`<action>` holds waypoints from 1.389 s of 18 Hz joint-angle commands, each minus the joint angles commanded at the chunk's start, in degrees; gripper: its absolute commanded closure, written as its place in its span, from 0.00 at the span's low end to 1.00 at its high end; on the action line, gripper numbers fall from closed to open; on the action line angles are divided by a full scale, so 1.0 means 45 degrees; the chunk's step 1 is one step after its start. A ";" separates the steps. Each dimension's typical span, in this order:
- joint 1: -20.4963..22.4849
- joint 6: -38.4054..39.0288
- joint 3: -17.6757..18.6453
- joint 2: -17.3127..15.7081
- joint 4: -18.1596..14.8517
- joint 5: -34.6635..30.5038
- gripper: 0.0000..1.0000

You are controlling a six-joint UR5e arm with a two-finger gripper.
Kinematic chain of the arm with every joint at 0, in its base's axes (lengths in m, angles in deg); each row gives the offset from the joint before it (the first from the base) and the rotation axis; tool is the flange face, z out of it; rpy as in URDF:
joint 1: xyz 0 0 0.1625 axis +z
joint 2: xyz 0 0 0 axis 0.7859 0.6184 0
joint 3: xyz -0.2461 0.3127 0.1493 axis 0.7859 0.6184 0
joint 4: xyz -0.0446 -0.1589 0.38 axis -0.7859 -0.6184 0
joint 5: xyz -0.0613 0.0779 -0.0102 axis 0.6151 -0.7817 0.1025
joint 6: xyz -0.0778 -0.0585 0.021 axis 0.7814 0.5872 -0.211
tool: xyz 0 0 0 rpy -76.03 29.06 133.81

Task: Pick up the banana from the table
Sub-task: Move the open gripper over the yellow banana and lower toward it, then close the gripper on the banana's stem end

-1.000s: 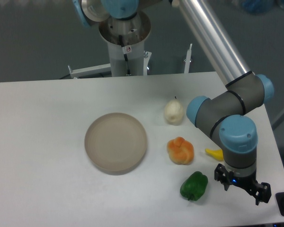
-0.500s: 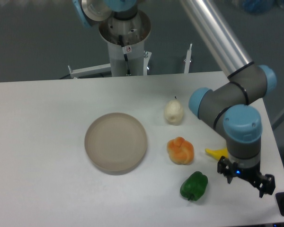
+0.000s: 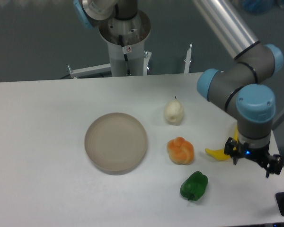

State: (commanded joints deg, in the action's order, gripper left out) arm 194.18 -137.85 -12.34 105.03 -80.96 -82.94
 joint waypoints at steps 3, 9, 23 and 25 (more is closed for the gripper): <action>0.0352 -0.0197 0.0312 -0.0137 -0.0511 0.0135 0.00; 0.1210 -0.1365 0.0527 -0.0137 -0.1585 0.0449 0.00; 0.1759 -0.1604 0.2832 0.0136 0.1148 0.0566 0.00; 0.1759 -0.1545 0.2852 0.0156 0.1149 0.0586 0.00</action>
State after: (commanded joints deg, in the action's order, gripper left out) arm 202.09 -144.80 0.50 105.73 -75.79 -80.30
